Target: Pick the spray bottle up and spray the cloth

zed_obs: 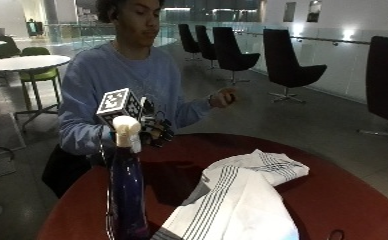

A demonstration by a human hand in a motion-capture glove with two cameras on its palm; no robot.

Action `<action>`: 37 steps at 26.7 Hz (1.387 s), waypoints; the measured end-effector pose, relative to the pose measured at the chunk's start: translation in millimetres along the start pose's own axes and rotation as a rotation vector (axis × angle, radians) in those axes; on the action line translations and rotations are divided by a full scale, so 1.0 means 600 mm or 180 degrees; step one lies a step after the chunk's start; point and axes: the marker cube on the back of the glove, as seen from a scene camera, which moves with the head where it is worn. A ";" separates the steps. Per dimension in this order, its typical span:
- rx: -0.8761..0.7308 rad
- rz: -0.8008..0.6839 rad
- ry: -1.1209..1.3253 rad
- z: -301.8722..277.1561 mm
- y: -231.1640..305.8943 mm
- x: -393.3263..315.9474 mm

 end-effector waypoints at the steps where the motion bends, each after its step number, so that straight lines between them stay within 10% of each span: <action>1: -0.0001 0.0002 -0.0002 0.000 0.001 -0.001; 22: -0.0095 0.0123 0.0158 0.015 0.000 0.023; 37: 0.1299 0.0588 -0.1478 -0.130 0.082 0.090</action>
